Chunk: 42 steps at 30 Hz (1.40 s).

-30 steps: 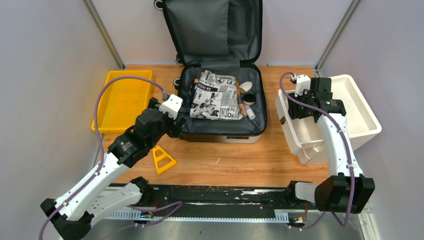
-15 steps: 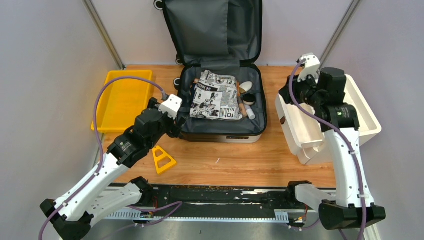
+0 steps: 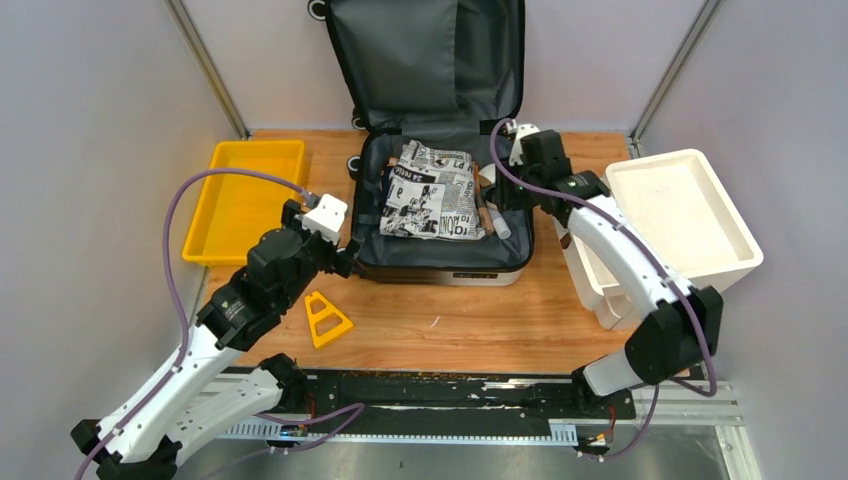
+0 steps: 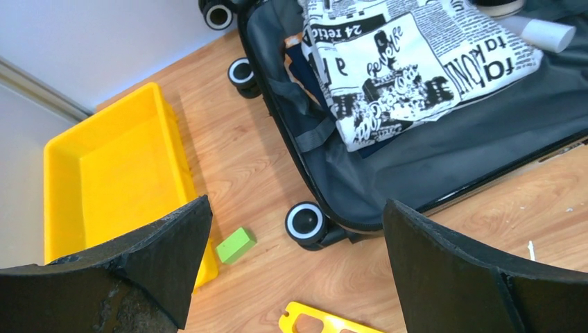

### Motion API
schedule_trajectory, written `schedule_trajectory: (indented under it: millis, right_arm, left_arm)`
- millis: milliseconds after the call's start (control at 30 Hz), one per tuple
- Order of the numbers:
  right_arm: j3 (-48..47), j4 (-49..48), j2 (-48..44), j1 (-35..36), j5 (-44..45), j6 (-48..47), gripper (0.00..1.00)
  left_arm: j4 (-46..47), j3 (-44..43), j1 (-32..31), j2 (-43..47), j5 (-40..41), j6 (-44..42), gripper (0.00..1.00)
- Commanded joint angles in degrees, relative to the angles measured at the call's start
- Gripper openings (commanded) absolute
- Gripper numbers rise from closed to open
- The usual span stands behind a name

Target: Open, take out, and arrange the luggage

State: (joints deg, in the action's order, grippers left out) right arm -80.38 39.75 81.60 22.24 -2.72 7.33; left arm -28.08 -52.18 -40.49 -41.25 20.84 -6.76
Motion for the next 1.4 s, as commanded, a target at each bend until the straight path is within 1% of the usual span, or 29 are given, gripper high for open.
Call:
schedule_trajectory:
  millis: [0, 133, 267, 367, 500, 733, 1067, 1200, 1367]
  right_arm:
    - [-1.2, -2.2, 6.8, 1.9, 8.8, 5.1, 0.36]
    - [-4.6, -0.4, 15.9, 2.6, 11.3, 5.5, 0.37]
    - [-7.1, 1.3, 21.4, 2.9, 13.6, 4.8, 0.4]
    - [-7.9, 1.4, 24.0, 3.1, 16.2, 3.6, 0.4]
    - [-8.9, 1.6, 27.0, 3.1, 16.5, 2.9, 0.38]
    - [-8.9, 3.1, 31.3, 3.1, 19.0, 2.4, 0.37]
    - [-9.7, 4.8, 36.2, 3.0, 16.7, 2.1, 0.4]
    - [-9.9, 5.1, 36.6, 3.0, 17.4, 1.5, 0.34]
    - [-11.1, 5.9, 36.1, 3.0, 17.6, 1.0, 0.22]
  left_arm:
    - [4.5, 1.5, -0.1, 4.1, -3.1, -0.9, 1.0]
    - [6.0, 2.3, -0.1, 5.8, -4.1, -0.9, 1.0]
    - [5.9, 2.2, -0.1, 5.7, -4.1, -0.9, 1.0]
    - [5.7, 2.0, -0.1, 5.5, -4.2, -1.0, 1.0]
    - [5.6, 2.1, -0.1, 6.1, -3.7, -1.1, 1.0]
    - [5.9, 2.3, -0.2, 7.0, -2.8, -1.2, 1.0]
    - [5.7, 2.3, -0.1, 7.1, -2.3, -1.3, 1.0]
    - [5.7, 2.3, -0.1, 7.0, -2.2, -1.5, 1.0]
    - [5.7, 2.2, -0.1, 7.1, -1.8, -1.5, 1.0]
